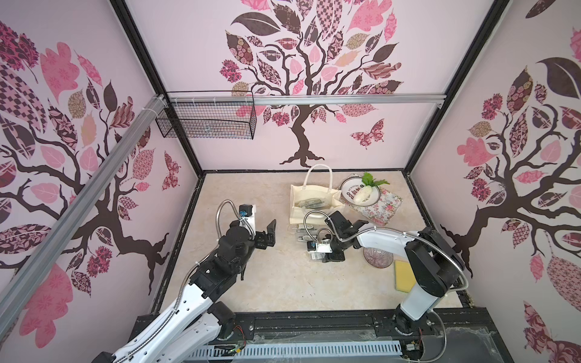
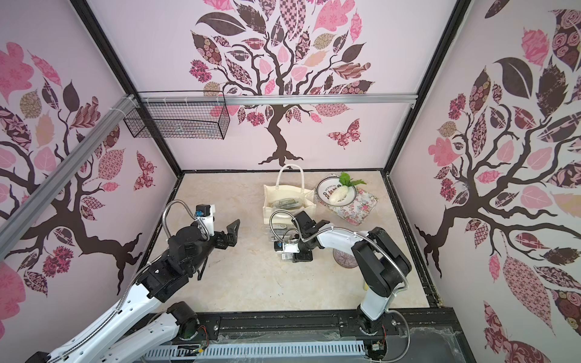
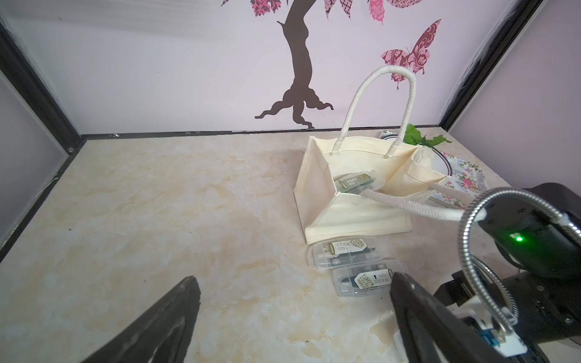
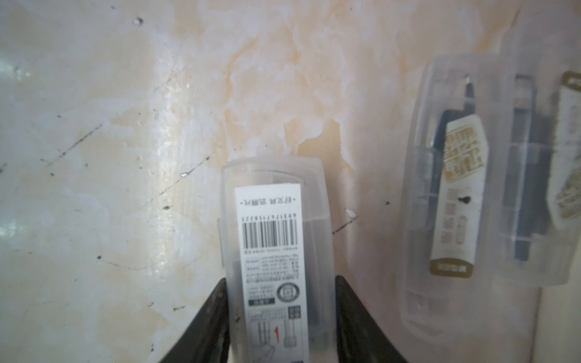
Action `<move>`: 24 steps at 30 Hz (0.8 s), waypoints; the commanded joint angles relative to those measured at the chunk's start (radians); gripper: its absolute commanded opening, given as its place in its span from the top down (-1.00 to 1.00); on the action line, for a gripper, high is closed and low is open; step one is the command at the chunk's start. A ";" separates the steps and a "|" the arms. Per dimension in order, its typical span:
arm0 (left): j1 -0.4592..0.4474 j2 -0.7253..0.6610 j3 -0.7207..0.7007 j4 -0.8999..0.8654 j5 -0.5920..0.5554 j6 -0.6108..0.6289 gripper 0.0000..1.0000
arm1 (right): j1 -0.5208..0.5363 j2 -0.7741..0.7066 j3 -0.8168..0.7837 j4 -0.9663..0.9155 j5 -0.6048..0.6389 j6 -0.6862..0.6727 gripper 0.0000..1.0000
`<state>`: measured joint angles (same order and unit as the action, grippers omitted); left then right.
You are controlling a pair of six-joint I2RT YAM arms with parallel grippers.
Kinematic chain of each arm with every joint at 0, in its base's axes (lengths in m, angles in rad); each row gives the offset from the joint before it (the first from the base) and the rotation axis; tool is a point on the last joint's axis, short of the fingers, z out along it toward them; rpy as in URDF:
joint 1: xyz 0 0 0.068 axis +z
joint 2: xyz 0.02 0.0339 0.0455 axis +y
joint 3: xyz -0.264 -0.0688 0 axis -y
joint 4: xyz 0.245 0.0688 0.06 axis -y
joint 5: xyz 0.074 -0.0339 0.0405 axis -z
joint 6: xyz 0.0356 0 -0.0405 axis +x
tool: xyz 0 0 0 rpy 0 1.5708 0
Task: Put the compass set into the canvas bag
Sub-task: Pick up the compass set at the center of the board.
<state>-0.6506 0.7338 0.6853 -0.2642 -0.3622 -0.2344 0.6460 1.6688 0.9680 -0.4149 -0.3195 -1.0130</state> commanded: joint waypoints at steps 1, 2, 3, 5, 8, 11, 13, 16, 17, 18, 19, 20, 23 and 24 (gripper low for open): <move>-0.003 -0.010 -0.020 0.010 -0.024 0.015 -0.95 | 0.006 -0.105 0.054 -0.006 -0.078 0.026 0.13; -0.003 -0.012 -0.020 0.008 -0.031 0.019 -0.95 | 0.006 -0.125 0.062 -0.006 -0.090 0.027 0.13; -0.003 -0.015 -0.019 0.007 -0.036 0.021 -0.95 | 0.006 -0.141 0.071 -0.004 -0.101 0.029 0.13; -0.003 -0.024 -0.019 0.006 -0.044 0.032 -0.95 | 0.005 -0.175 0.100 0.007 -0.130 0.041 0.12; -0.003 -0.032 -0.018 0.005 -0.053 0.038 -0.95 | 0.005 -0.184 0.183 0.030 -0.186 0.114 0.13; -0.003 -0.034 -0.017 0.004 -0.054 0.038 -0.95 | 0.005 -0.168 0.286 0.041 -0.240 0.169 0.14; -0.003 -0.032 -0.014 0.000 -0.052 0.035 -0.95 | 0.005 -0.170 0.320 0.076 -0.274 0.180 0.14; -0.004 -0.031 -0.014 -0.006 -0.049 0.030 -0.95 | 0.006 -0.166 0.369 0.154 -0.320 0.210 0.14; -0.004 -0.030 -0.013 -0.006 -0.049 0.029 -0.95 | 0.006 -0.159 0.391 0.177 -0.331 0.221 0.13; -0.003 -0.028 -0.013 -0.007 -0.048 0.027 -0.95 | 0.005 -0.150 0.408 0.213 -0.333 0.242 0.13; -0.003 -0.026 -0.012 -0.006 -0.048 0.025 -0.95 | 0.005 -0.140 0.423 0.262 -0.316 0.267 0.13; -0.004 -0.024 -0.011 -0.008 -0.045 0.024 -0.95 | 0.004 -0.123 0.446 0.299 -0.297 0.283 0.14; -0.003 -0.020 -0.002 -0.013 -0.029 0.017 -0.95 | 0.004 -0.060 0.524 0.339 -0.226 0.277 0.14; -0.004 -0.017 -0.002 -0.017 -0.027 0.014 -0.95 | 0.001 -0.034 0.556 0.336 -0.206 0.273 0.14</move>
<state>-0.6506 0.7151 0.6853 -0.2741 -0.3969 -0.2104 0.6468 1.5669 1.4399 -0.1654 -0.5644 -0.7723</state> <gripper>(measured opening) 0.974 0.487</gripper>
